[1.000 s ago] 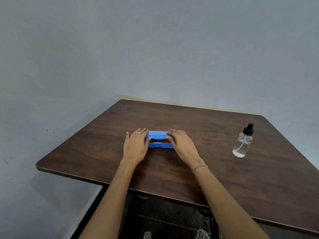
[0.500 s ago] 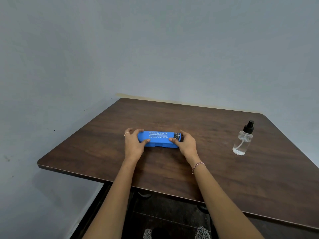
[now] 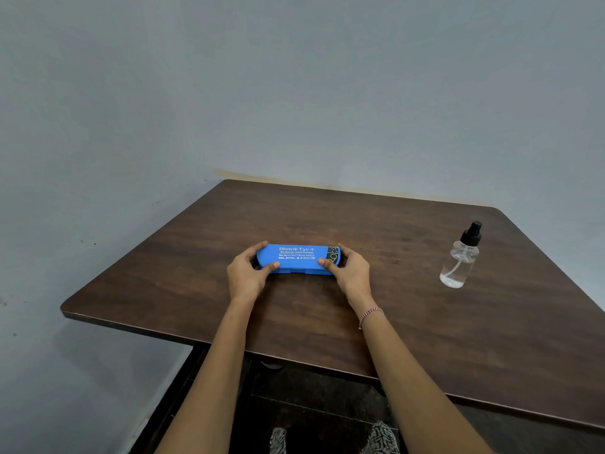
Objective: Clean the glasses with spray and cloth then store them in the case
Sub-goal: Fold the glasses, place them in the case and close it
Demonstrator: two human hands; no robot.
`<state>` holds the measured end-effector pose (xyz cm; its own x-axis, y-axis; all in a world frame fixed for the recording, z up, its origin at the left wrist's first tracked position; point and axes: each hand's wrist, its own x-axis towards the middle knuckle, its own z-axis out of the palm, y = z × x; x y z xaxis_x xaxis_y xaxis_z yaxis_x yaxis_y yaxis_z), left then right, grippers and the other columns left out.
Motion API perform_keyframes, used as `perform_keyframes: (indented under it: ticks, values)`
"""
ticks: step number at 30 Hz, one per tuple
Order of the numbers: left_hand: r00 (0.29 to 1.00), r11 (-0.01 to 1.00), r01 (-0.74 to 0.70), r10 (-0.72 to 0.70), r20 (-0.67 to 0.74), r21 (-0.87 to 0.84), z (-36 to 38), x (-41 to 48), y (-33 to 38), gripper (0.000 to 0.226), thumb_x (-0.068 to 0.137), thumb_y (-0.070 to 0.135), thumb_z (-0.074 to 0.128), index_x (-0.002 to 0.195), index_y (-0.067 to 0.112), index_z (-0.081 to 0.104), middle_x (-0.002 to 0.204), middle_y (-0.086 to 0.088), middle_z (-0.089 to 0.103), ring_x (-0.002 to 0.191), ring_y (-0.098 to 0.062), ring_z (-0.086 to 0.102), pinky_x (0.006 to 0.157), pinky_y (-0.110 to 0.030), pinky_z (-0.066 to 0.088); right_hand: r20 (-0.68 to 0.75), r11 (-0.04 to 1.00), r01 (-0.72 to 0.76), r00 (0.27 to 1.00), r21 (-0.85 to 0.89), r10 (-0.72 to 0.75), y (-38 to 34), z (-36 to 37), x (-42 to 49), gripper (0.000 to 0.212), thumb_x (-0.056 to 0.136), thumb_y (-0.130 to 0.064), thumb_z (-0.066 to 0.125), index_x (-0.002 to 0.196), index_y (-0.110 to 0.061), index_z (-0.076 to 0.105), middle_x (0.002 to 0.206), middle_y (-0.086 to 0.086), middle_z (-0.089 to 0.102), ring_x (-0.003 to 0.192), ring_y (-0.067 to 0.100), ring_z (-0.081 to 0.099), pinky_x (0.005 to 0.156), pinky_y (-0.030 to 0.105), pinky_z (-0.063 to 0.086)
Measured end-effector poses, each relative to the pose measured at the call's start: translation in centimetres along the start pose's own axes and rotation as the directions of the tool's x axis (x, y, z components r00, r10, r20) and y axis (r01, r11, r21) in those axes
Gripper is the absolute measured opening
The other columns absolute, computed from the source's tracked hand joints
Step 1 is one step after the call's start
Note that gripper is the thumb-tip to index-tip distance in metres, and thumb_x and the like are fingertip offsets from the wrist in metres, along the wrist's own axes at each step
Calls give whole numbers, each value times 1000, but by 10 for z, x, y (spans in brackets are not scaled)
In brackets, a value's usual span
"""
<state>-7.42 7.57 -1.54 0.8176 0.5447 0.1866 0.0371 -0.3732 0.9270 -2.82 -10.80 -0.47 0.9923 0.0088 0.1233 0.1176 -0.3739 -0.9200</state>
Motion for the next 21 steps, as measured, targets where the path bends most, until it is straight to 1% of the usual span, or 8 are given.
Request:
perform_keyframes:
  ticks: [3, 9, 14, 18, 21]
  values:
    - [1000, 1000, 2, -2, -3, 0, 1, 0, -1, 55, 71, 13, 80, 123, 22, 63, 128, -4, 60, 115, -17, 56, 98, -31, 48, -9, 1000, -4, 1000, 7, 4, 2, 1, 1, 68, 78, -21, 74, 136, -3, 43, 132, 8, 56, 119, 16, 53, 102, 25, 38]
    - [1000, 1000, 19, -19, -4, 15, 7, 1, 7, 56, 67, 15, 84, 119, 22, 65, 121, -3, 64, 107, -15, 60, 93, -29, 50, -50, 1000, 0, 999, 2, 1, 2, -8, 3, 73, 76, -22, 76, 137, -3, 42, 133, 9, 55, 120, 17, 53, 104, 28, 40]
    - [998, 1000, -4, 5, 63, -15, 34, 1, 23, 55, 64, 16, 85, 116, 22, 67, 116, -3, 67, 99, -13, 63, 91, -28, 51, -104, 1000, -18, 994, -9, 17, 5, -40, 11, 70, 76, -21, 76, 136, -3, 44, 134, 9, 54, 121, 17, 52, 103, 28, 40]
    - [991, 999, -39, 39, 127, -6, 61, -1, 40, 52, 66, 14, 84, 116, 19, 67, 116, -2, 67, 98, -13, 63, 93, -30, 50, -144, 998, -55, 988, -21, 52, 17, -70, 18, 69, 76, -21, 76, 135, -2, 45, 132, 10, 56, 120, 19, 53, 104, 31, 41]
    - [985, 999, -48, 45, 168, 13, 79, -3, 45, 52, 67, 14, 84, 115, 18, 67, 116, -3, 67, 98, -15, 64, 93, -30, 50, -153, 996, -81, 985, -31, 75, 25, -84, 22, 69, 76, -22, 76, 135, -2, 46, 131, 10, 56, 120, 19, 53, 105, 31, 40]
